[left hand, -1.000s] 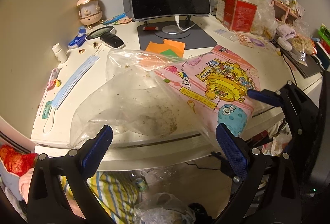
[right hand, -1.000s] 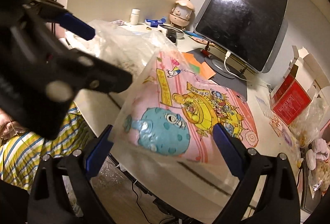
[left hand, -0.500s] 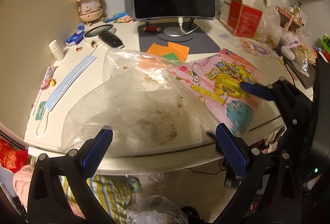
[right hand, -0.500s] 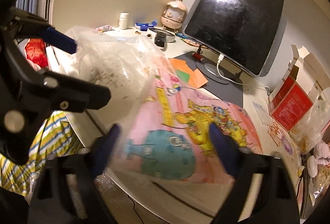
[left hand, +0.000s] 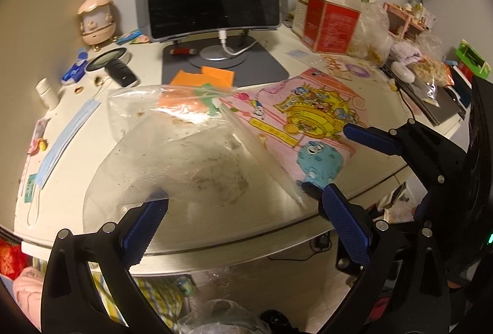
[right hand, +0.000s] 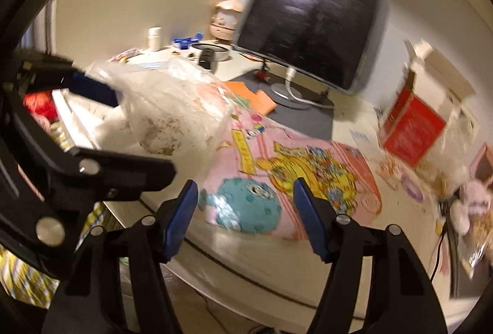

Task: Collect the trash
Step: 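Reach the right tool to the clear zip bag of crumbs, then close the right tool on the clear zip bag's edge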

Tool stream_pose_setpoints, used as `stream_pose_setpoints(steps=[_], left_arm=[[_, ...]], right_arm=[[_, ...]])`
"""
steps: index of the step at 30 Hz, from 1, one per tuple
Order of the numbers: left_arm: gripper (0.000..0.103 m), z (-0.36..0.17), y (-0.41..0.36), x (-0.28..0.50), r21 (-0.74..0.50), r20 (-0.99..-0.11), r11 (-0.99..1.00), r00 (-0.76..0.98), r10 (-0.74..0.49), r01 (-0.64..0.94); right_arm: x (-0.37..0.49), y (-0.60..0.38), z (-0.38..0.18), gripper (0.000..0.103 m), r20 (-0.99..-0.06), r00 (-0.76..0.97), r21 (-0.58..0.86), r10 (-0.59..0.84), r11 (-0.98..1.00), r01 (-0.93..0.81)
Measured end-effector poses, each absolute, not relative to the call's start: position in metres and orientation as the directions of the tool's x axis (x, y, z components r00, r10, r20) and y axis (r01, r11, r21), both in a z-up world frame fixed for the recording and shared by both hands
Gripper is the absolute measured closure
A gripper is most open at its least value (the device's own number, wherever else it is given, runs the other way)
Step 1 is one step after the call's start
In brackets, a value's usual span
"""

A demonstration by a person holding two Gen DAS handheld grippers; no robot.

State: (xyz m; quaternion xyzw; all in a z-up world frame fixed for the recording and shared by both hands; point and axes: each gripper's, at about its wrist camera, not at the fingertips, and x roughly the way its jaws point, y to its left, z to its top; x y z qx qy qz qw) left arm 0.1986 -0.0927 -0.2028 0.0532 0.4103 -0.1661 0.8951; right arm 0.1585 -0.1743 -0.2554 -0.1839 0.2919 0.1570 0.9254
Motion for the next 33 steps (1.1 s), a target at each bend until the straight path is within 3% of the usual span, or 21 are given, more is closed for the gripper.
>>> stream_pose_setpoints(steps=[5, 9, 33], left_arm=[[0.006, -0.201, -0.098, 0.197, -0.042, -0.744, 0.935, 0.613, -0.264, 0.351], [0.006, -0.199, -0.091, 0.191, -0.037, -0.733, 0.944, 0.633, -0.249, 0.329], [0.006, -0.176, -0.012, 0.184, -0.028, -0.71, 0.986, 0.691, -0.135, 0.164]], right_arm=[[0.161, -0.188, -0.247, 0.041, -0.605, 0.776, -0.187, 0.175, 0.917, -0.352], [0.161, -0.185, -0.241, 0.032, -0.599, 0.778, -0.176, 0.189, 0.917, -0.359], [0.164, -0.096, -0.241, 0.032, -0.618, 0.696, -0.134, 0.366, 0.823, -0.552]])
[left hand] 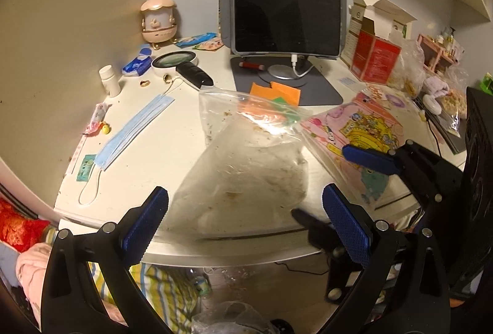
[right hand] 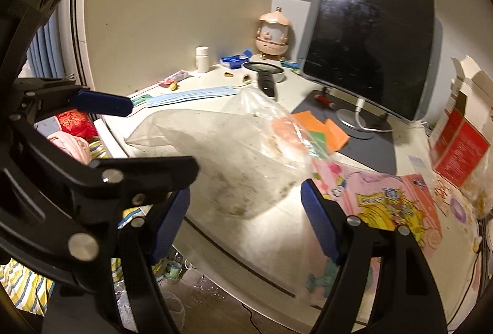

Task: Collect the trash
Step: 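Close the right tool on the clear zip bag's edge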

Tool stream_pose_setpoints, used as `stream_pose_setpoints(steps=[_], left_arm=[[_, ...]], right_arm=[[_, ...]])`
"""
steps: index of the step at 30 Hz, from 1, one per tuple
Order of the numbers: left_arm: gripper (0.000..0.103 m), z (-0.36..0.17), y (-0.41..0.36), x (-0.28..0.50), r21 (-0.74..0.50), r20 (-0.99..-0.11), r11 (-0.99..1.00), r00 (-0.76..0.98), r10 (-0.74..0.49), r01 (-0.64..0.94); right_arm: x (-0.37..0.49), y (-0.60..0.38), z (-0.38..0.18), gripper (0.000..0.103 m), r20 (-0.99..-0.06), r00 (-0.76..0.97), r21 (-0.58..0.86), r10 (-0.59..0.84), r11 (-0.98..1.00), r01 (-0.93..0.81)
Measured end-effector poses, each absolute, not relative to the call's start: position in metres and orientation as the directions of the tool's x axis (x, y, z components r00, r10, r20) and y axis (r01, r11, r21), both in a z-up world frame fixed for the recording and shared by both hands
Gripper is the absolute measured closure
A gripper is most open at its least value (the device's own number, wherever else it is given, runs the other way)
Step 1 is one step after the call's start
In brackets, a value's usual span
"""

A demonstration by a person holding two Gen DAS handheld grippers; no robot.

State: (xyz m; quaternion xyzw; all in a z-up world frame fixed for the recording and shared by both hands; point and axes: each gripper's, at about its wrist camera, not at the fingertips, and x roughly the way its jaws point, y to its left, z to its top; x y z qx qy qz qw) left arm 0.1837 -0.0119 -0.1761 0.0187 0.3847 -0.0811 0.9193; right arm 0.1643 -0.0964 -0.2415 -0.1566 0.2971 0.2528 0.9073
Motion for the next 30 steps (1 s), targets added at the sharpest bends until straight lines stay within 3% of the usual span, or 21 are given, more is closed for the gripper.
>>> stream_pose_setpoints(steps=[26, 30], left_arm=[[0.006, -0.198, 0.005, 0.243, -0.153, -0.731, 0.977, 0.648, -0.213, 0.148], [0.006, -0.201, 0.008, 0.244, -0.155, -0.734, 0.979, 0.648, -0.202, 0.129]], right_arm=[[0.199, -0.071, -0.263, 0.032, -0.649, 0.651, -0.101, 0.394, 0.803, -0.588], [0.201, -0.071, -0.265, 0.048, -0.655, 0.646, -0.095, 0.392, 0.806, -0.585]])
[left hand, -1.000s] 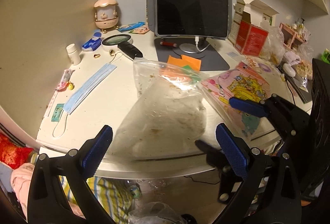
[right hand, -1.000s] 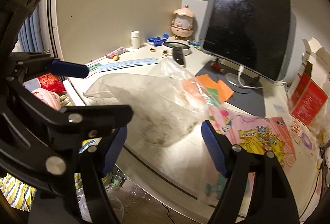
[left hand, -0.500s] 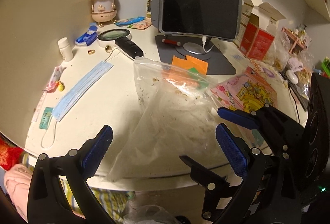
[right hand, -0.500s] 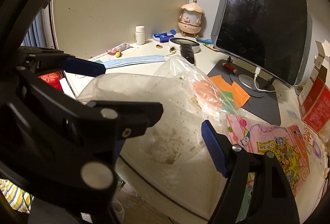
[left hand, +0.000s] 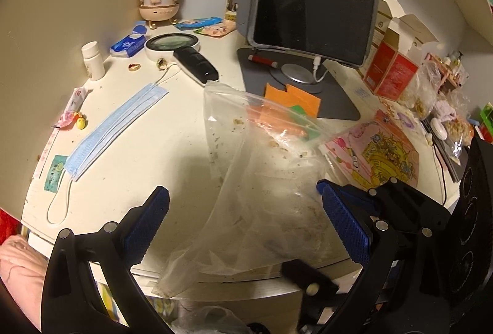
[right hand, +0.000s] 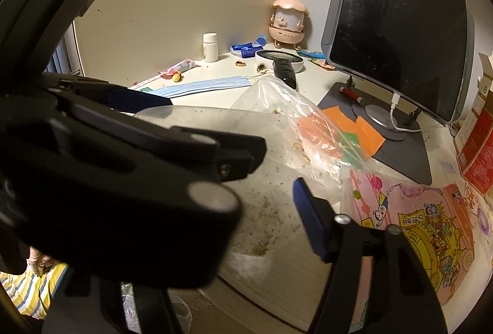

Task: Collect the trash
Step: 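Close the right tool on the clear zip bag's edge, then lift the zip bag with the right tool and carry it down to the bin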

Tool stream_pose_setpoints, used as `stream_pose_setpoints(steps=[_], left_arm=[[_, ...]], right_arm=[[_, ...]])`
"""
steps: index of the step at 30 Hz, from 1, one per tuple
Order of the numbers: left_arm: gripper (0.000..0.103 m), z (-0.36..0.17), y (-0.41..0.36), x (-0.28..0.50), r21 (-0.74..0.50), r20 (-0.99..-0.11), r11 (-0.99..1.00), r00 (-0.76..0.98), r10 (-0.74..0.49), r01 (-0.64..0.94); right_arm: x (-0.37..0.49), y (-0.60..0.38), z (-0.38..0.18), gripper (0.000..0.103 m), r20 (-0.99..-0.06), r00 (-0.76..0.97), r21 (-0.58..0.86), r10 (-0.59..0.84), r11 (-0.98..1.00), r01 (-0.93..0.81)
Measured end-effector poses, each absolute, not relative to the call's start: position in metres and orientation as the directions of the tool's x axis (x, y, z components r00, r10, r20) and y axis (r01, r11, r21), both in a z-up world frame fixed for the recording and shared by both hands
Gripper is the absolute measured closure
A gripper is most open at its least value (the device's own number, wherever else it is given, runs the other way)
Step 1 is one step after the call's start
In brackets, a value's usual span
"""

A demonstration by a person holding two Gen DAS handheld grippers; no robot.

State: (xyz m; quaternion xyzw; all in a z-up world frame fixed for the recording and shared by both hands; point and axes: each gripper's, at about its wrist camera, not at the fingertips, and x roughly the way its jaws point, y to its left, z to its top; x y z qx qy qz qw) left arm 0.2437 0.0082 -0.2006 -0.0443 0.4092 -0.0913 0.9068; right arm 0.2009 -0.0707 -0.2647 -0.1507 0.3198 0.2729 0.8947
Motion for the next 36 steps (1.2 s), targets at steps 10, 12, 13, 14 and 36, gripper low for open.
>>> stream_pose_setpoints(steps=[10, 12, 13, 14, 36], left_arm=[[0.006, -0.204, 0.016, 0.241, -0.164, -0.739, 0.981, 0.645, -0.194, 0.107], [0.006, -0.204, 0.017, 0.241, -0.166, -0.738, 0.98, 0.646, -0.194, 0.106], [0.006, -0.203, 0.017, 0.241, -0.164, -0.737, 0.981, 0.648, -0.193, 0.105], [0.006, -0.203, 0.017, 0.24, -0.164, -0.735, 0.981, 0.65, -0.193, 0.105], [0.006, -0.147, 0.036, 0.182, -0.166, -0.646, 0.978, 0.735, -0.207, 0.13]], right_arm=[[0.203, -0.064, -0.267, 0.085, -0.659, 0.638, -0.094, 0.398, 0.798, -0.595], [0.202, -0.062, -0.267, 0.086, -0.66, 0.636, -0.094, 0.4, 0.796, -0.598], [0.202, -0.062, -0.267, 0.087, -0.66, 0.636, -0.093, 0.4, 0.797, -0.597], [0.202, -0.061, -0.267, 0.088, -0.66, 0.635, -0.091, 0.401, 0.797, -0.598], [0.139, -0.046, -0.223, 0.092, -0.586, 0.7, -0.122, 0.409, 0.809, -0.575]])
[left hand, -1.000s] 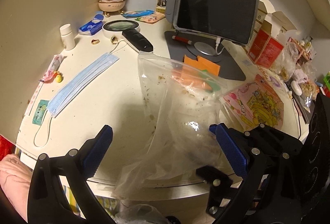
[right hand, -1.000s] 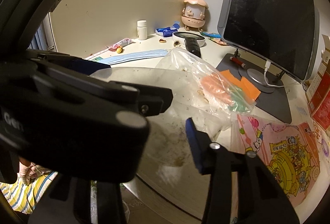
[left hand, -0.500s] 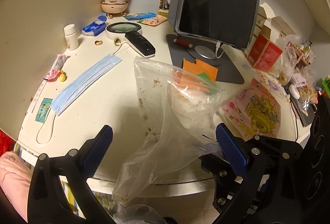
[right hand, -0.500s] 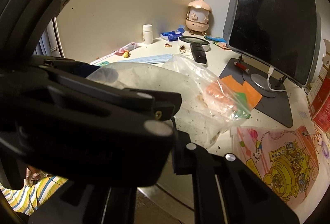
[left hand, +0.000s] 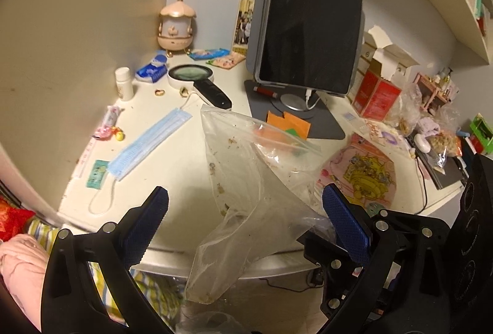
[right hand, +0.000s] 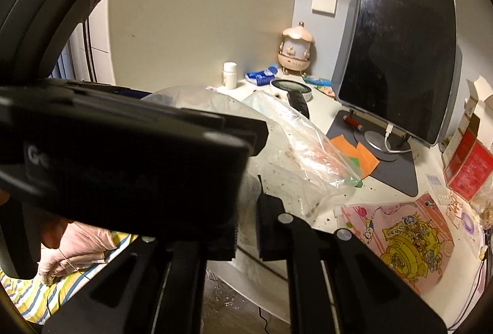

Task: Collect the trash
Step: 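Lift the zip bag with the right tool and carry it down to the bin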

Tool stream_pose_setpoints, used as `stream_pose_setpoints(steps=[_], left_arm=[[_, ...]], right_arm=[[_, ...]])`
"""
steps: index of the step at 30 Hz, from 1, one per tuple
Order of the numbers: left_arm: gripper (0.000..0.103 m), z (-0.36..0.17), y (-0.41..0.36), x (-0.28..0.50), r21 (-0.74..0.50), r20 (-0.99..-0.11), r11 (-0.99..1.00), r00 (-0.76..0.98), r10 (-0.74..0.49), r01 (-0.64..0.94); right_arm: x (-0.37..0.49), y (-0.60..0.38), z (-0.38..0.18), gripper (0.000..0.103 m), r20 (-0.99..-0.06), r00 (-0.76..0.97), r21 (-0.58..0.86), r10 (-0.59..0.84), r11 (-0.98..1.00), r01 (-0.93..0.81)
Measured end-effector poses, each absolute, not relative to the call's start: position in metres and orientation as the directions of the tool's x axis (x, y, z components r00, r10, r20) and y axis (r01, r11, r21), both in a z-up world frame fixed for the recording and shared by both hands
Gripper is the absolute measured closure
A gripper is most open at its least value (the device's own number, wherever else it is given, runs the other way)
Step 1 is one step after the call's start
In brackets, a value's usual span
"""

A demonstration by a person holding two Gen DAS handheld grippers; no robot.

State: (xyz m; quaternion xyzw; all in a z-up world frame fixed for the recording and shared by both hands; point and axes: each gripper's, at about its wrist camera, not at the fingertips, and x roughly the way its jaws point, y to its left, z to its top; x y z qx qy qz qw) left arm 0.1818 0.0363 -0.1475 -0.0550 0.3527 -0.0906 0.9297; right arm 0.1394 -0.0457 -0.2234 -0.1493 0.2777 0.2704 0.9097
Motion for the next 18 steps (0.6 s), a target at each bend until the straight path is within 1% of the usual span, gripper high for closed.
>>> stream_pose_setpoints(steps=[9, 18], left_arm=[[0.006, -0.138, 0.064, 0.119, -0.158, -0.629, 0.977, 0.747, -0.214, 0.146], [0.006, -0.145, 0.092, 0.045, -0.15, -0.636, 0.976, 0.741, -0.217, 0.157]], right_arm=[[0.079, -0.024, -0.217, 0.092, -0.58, 0.707, -0.13, 0.404, 0.811, -0.57], [0.007, -0.005, -0.238, 0.092, -0.621, 0.684, -0.101, 0.384, 0.826, -0.555]])
